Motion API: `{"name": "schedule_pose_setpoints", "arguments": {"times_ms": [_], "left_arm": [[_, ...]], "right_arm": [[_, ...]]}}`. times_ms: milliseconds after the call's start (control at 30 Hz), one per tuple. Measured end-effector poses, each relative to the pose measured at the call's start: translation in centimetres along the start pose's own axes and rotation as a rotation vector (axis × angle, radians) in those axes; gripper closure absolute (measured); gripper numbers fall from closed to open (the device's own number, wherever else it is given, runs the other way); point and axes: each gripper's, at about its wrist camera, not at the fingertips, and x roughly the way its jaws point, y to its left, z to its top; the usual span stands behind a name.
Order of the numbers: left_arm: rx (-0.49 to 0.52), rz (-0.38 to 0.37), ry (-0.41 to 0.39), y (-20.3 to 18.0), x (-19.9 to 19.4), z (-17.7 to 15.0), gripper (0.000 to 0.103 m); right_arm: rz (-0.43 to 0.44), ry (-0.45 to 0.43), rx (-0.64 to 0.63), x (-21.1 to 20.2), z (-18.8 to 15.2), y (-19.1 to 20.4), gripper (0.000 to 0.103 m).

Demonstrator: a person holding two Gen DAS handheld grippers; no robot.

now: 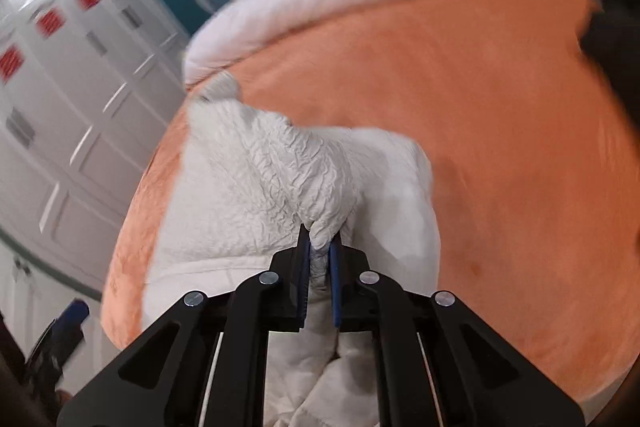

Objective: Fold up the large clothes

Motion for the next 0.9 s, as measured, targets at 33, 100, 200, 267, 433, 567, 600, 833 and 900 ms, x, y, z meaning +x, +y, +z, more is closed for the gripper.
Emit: {"name": "schedule_pose_setpoints", "arguments": {"times_ms": [33, 100, 200, 267, 433, 567, 600, 833, 900], "left_arm": [[-0.012, 0.014, 0.034, 0.5, 1.3, 0.0, 0.055], [-0.015, 0.036, 0.079, 0.8, 3.1, -0.1, 0.055], [-0.016, 0.062, 0.124, 0.7, 4.7, -0.7, 0.054], [-0.009, 0.097, 0.126, 0.9, 4.8, -1.6, 0.052], [0.003, 0.155, 0.145, 1.1, 5.6, -2.0, 0.053], [-0.022, 0.178, 0.16, 1.7, 5.8, -2.1, 0.053], [-0.027, 0.179, 0.162, 1.9, 5.9, -2.1, 0.053], [-0.06, 0.156, 0.131, 2.5, 4.5, -0.8, 0.054], [-0.061, 0.15, 0.085, 2.7, 3.5, 0.9, 0.054]], "right_arm": [[-0.009, 0.009, 0.02, 0.6, -0.3, -0.9, 0.095], [-0.052, 0.034, 0.046, 2.3, -1.2, -2.5, 0.095], [-0.057, 0.055, 0.08, 4.3, -2.0, -4.3, 0.094], [-0.031, 0.072, 0.118, 5.0, -1.9, -4.9, 0.094], [-0.074, 0.08, 0.1, 3.6, -0.7, -3.3, 0.086], [-0.082, -0.038, 0.057, -0.9, 0.8, -0.3, 0.085], [-0.071, -0.062, 0.043, -1.7, 1.2, 0.5, 0.085], [-0.119, -0.132, -0.045, -2.2, 3.3, 5.4, 0.085], [-0.132, -0.137, -0.036, -1.7, 3.7, 5.8, 0.085]]}}
